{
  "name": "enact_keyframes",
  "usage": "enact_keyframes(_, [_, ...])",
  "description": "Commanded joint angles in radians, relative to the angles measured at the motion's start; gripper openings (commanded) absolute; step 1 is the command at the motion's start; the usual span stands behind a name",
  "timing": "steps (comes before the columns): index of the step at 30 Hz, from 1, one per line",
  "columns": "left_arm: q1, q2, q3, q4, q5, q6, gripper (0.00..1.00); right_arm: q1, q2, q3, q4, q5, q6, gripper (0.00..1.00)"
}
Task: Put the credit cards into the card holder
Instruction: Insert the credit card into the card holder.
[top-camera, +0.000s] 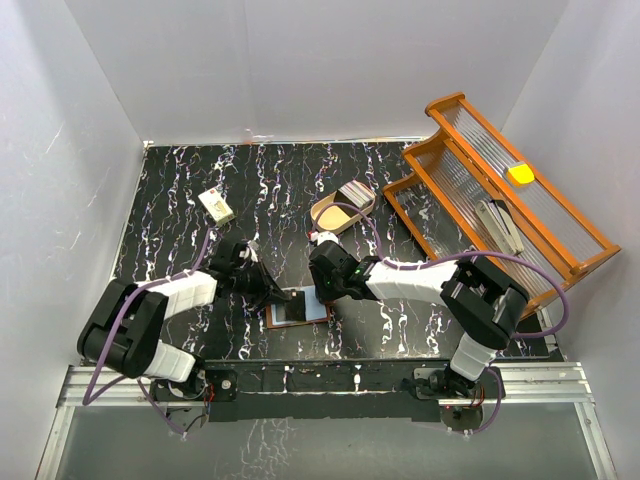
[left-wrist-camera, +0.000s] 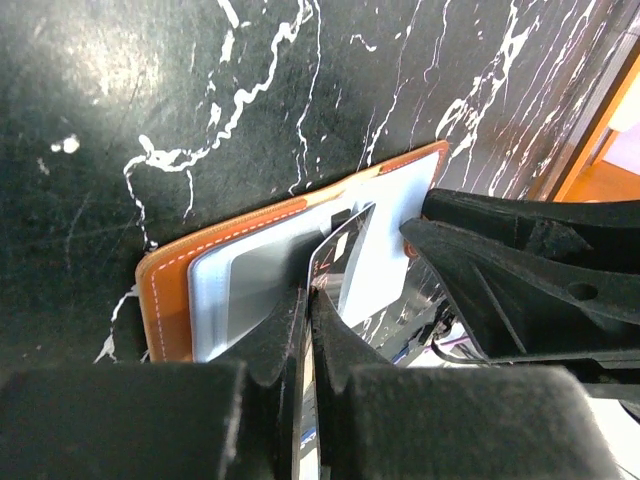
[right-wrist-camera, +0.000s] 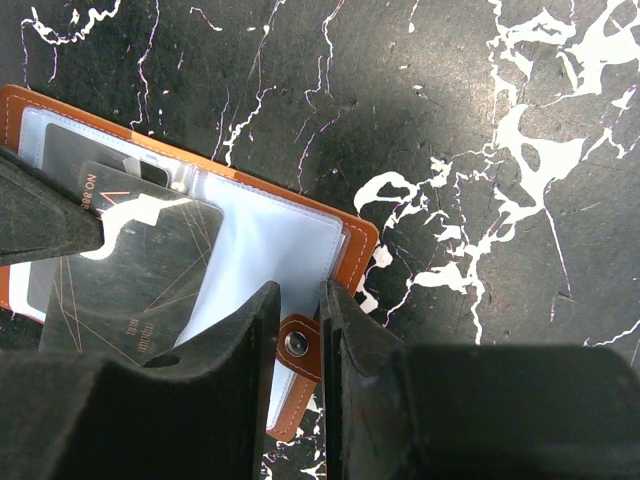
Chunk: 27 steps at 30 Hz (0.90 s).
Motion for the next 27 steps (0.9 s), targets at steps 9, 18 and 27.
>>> enact_keyframes(9, [0.004, 0.048, 0.057, -0.025, -0.009, 0.015, 0.0, 0.0, 0.018, -0.02, -0.001, 0.006, -0.002, 0.21])
enact_keyframes(18, [0.004, -0.033, 0.038, -0.16, -0.012, -0.033, 0.0, 0.0, 0.022, -0.012, -0.008, 0.008, -0.005, 0.21])
enact_keyframes(27, [0.001, -0.069, -0.009, -0.134, -0.002, -0.071, 0.0, 0.0, 0.024, -0.011, -0.017, 0.017, -0.009, 0.21])
